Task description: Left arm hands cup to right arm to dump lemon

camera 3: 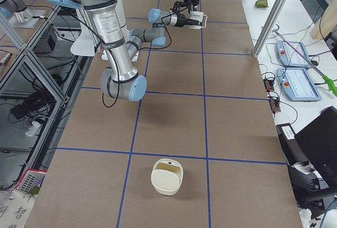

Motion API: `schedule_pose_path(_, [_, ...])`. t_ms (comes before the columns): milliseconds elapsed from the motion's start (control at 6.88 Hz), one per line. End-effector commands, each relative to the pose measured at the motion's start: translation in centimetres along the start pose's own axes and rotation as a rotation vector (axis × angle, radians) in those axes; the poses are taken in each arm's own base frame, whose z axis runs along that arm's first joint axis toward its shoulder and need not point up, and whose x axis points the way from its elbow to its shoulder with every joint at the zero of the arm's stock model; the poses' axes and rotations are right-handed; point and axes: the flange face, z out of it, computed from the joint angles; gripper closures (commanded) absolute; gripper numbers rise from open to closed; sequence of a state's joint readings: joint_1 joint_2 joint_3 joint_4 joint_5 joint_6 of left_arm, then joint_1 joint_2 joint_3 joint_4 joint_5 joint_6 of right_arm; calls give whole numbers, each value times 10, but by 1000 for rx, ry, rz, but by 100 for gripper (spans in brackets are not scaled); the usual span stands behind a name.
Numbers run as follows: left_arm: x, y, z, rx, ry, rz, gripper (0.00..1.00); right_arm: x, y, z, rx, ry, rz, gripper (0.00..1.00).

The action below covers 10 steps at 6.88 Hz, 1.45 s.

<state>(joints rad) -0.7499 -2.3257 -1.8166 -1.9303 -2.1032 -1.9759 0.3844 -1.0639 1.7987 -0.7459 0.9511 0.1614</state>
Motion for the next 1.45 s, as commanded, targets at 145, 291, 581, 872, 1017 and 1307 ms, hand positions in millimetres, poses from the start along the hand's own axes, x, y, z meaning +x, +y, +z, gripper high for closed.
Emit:
schedule_pose_path(145, [4,-40,-32,20,-27,75,0,4,5,1,-3,6,-1,66])
schedule_pose_path(291, [8,-66,-60,13,-58,87,0,10,6,2,-2,16,0,67])
schedule_pose_path(581, [-16,-103,-92,43,-146,217,0,23,16,5,-11,73,98,98])
schedule_pose_path(872, [-67,-128,-124,52,-308,432,0,44,18,9,-4,111,234,100])
schedule_pose_path(1017, [-91,-149,-134,42,-378,546,0,64,20,15,-15,129,243,100])
schedule_pose_path(1307, [-187,-216,-161,-17,-513,826,0,134,32,20,-106,51,296,100])
